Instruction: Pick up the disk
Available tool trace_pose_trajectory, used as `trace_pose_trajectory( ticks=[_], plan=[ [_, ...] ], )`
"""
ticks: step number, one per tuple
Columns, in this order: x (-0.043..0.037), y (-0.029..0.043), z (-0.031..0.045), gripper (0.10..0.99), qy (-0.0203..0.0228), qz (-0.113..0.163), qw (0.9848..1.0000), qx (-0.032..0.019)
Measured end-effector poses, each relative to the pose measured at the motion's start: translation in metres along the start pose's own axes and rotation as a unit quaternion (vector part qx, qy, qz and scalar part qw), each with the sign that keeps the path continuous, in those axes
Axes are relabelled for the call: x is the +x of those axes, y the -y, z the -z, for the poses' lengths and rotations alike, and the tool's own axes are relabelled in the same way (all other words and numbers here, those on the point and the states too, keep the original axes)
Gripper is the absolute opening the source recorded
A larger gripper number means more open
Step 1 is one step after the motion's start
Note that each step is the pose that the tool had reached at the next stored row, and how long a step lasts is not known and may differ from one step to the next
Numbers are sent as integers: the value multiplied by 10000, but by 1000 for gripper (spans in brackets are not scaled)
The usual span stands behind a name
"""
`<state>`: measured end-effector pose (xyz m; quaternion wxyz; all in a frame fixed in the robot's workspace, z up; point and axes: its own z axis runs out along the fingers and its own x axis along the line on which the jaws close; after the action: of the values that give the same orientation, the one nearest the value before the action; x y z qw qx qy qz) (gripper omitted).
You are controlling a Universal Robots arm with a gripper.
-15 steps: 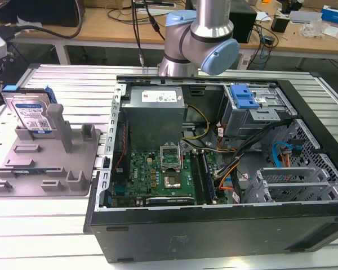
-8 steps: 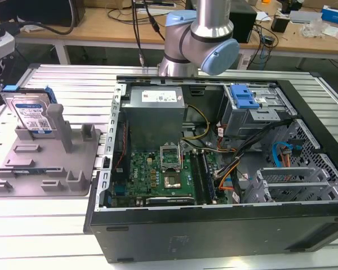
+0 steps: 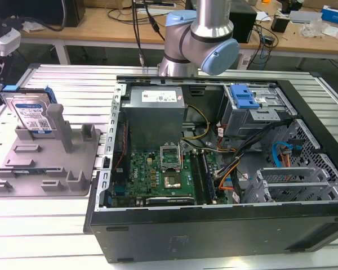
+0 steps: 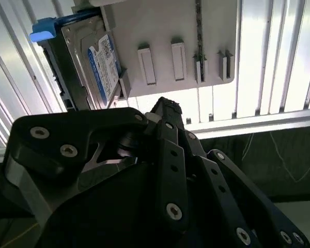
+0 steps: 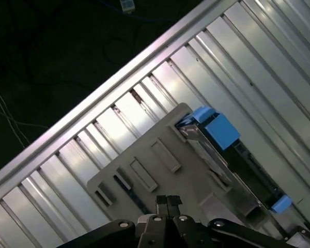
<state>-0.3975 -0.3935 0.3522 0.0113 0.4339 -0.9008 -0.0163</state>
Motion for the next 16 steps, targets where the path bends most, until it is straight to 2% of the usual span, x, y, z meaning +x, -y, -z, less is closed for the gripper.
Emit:
trace_pose_trajectory(
  ticks=[3, 6, 7, 8, 9, 10, 11, 12, 13, 14, 16],
  plan=[
    [0, 0, 0, 114, -14, 365, 9993, 2],
    [0, 0, 0, 294, -28, 705, 9975, 4],
    [0, 0, -1, 294, -32, 805, 9967, 5],
    [0, 0, -1, 357, -35, 886, 9961, 6],
    [0, 0, -1, 416, -39, 990, 9951, 6],
    [0, 0, -1, 416, -42, 1085, 9941, 7],
    [0, 0, -1, 478, -47, 1187, 9929, 7],
    [0, 0, -1, 478, -50, 1276, 9918, 8],
    [0, 0, -1, 541, -54, 1359, 9907, 8],
    [0, 0, -2, 541, -57, 1450, 9894, 9],
    [0, 0, -1, 541, -68, 1714, 9852, 11]
  ],
)
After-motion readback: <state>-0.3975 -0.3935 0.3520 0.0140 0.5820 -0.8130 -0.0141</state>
